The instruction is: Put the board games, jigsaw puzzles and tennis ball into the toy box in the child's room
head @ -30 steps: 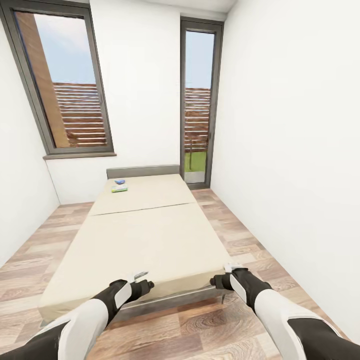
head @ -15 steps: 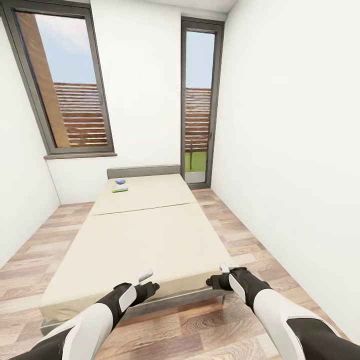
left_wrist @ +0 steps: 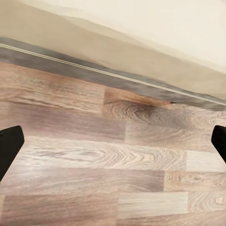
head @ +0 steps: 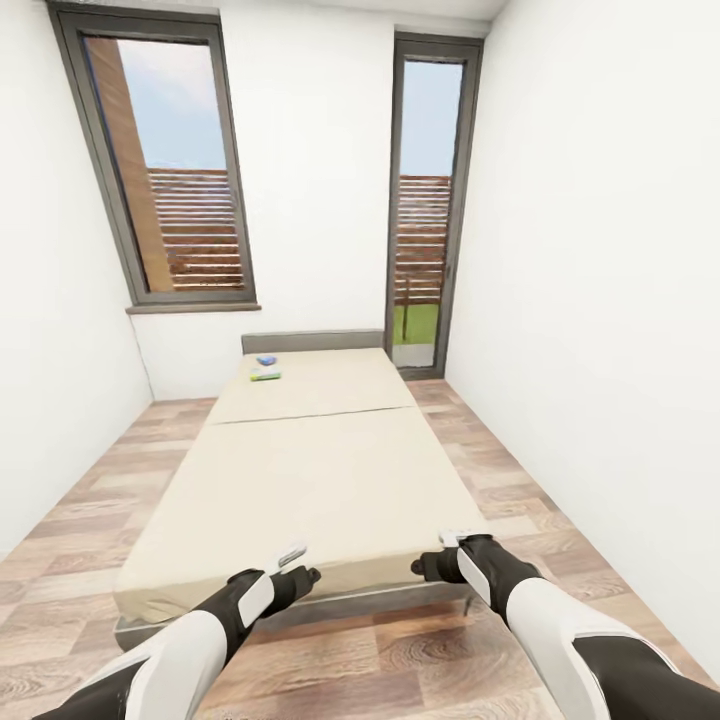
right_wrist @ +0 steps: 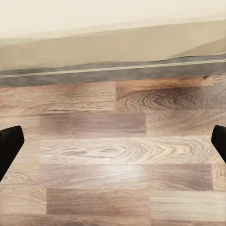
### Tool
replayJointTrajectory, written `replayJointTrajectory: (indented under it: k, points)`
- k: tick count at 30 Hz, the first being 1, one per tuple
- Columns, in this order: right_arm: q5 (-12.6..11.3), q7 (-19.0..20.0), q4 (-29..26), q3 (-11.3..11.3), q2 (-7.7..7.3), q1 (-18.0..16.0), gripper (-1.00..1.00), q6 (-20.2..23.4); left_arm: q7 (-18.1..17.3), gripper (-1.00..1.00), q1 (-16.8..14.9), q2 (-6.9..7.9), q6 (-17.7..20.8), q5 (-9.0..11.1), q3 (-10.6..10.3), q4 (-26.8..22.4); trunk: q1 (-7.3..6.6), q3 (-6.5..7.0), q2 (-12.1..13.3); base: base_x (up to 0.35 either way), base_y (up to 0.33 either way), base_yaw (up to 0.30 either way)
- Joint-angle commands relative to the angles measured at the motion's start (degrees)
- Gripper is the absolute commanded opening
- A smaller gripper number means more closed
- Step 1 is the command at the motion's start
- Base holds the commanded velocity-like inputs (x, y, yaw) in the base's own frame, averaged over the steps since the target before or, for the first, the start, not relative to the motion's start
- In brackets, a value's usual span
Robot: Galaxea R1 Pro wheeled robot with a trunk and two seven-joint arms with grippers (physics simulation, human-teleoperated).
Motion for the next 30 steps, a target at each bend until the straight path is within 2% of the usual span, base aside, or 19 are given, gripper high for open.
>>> replayJointTrajectory:
  k: [1, 10, 16, 21, 23, 24, 27, 28, 29, 30]
  points:
    - [0.03, 0.14, -0.13, 0.02, -0.01, -0.01, 1.0, 0.34, -0.03, 1.0, 0.0, -0.02, 0.37, 0.45, 0.0, -0.13, 0.0, -0.07, -0.03, 0.0, 0.0, 0.155]
    - [0.04, 0.3, -0.13, -0.19, -0.42, -0.11, 1.0, 0.41, -0.56, 1.0, -0.11, -0.15, 0.41, 0.68, -0.03, -0.39, 0.0, -0.22, -0.03, 0.0, 0.0, 0.186]
    - [0.03, 0.51, -1.08, -0.25, -0.74, -0.42, 1.0, 0.54, -0.92, 1.0, -0.55, -0.09, 4.07, 1.87, 0.03, -4.24, 0.0, -0.29, -0.03, 0.0, 0.0, 0.272]
    - [-0.02, 0.57, -4.19, -0.2, -1.18, -0.17, 1.0, 0.76, -0.98, 1.0, -0.23, -0.42, 7.18, 3.63, -0.14, -8.26, 0.0, -0.31, -0.03, 0.0, 0.0, 0.283]
    - [-0.06, 0.6, -7.53, -0.21, -1.91, 0.39, 1.0, 1.57, -1.01, 1.0, 0.65, -0.79, 8.47, 4.41, -0.34, -10.98, 0.0, -0.32, -0.03, 0.0, 0.0, 0.282]
    - [-0.06, 0.6, -7.53, -0.21, -1.91, 0.39, 1.0, 1.57, -1.01, 1.0, 0.65, -0.79, 8.47, 4.41, -0.34, -10.98, 0.0, -0.32, -0.03, 0.0, 0.0, 0.28]
    - [-0.09, 0.63, -14.42, -0.22, -2.97, 2.66, 1.0, 4.57, -1.03, 1.0, 2.78, -1.15, 9.57, 5.1, -0.59, -15.85, 0.0, -0.32, -0.03, 0.0, 0.0, 0.258]
    - [-0.09, 0.63, -14.42, -0.22, -2.97, 2.66, 1.0, 4.57, -1.03, 1.0, 2.78, -1.15, 9.57, 5.1, -0.59, -15.85, 0.0, -0.32, -0.03, 0.0, 0.0, 0.245]
    - [-0.11, 0.64, -20.47, -0.22, -3.42, 5.05, 1.0, 7.49, -1.04, 1.0, 4.8, -1.3, 10.1, 5.47, -0.73, -20.06, 0.0, -0.33, -0.03, 0.0, 0.0, 0.221]
    - [-0.11, 0.64, -23.79, -0.23, -3.56, 6.44, 1.0, 9.05, -1.06, 1.0, 5.95, -1.37, 10.35, 5.62, -0.81, -22.26, 0.0, -0.33, -0.03, 0.0, 0.0, 0.21]
